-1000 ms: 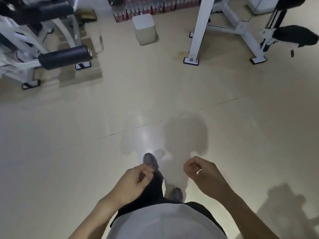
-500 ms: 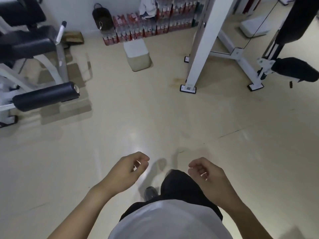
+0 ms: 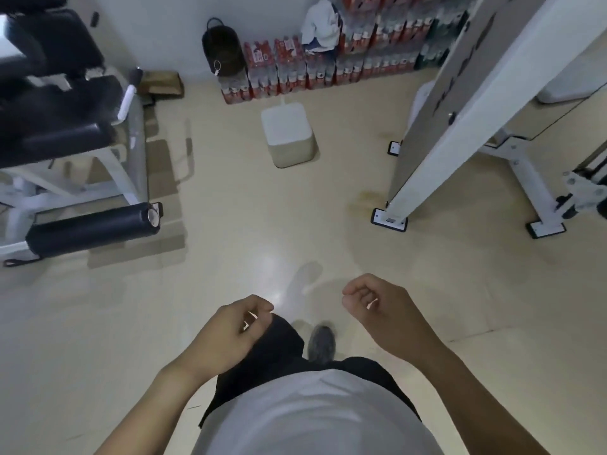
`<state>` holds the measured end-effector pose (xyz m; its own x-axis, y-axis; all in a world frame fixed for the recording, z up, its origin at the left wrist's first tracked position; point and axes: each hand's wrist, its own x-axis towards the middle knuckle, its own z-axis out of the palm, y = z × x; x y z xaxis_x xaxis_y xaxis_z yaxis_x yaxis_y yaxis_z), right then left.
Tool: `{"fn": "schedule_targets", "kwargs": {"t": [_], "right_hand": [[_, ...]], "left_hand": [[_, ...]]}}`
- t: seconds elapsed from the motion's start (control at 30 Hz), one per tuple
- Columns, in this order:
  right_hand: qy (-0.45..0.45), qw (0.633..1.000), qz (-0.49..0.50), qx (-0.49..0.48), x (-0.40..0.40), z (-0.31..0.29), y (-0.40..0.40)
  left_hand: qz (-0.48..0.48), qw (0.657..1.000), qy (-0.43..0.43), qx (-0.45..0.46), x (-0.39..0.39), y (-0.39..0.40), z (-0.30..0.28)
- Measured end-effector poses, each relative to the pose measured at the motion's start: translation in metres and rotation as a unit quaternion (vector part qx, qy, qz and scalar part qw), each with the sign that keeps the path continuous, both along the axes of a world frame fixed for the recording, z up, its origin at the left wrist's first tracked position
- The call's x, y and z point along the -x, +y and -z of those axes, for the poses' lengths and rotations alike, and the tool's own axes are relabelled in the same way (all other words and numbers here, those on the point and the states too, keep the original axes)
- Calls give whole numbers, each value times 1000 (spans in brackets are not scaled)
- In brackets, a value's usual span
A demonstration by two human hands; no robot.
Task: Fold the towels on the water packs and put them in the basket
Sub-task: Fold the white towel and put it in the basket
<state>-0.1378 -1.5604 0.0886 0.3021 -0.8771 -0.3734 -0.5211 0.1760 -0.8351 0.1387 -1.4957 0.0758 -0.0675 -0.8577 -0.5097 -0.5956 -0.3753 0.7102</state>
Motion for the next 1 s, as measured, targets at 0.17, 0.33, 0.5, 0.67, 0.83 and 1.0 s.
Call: {"fn": "schedule_targets", "kwargs": {"t": [0.17, 0.33, 0.5, 0.67, 0.83, 1.0], "right_hand": [[3, 999, -40, 23, -36, 1, -130], [28, 997, -65, 24, -77, 2, -249], [48, 998, -31, 9, -105, -8, -351], [66, 997, -31, 11, -125, -6, -455], [61, 997, -49, 6, -146, 11, -585], [66, 993, -90, 23, -171, 7, -730]], "left_hand": [[-25, 1000, 5, -4, -29, -108, 9], [-7, 1000, 8, 0, -67, -239, 17], [23, 1000, 11, 7, -108, -378, 4], [28, 1000, 1, 10, -139, -508, 0], [54, 998, -18, 5, -156, -632, 11], [22, 999, -24, -9, -174, -737, 7]]}}
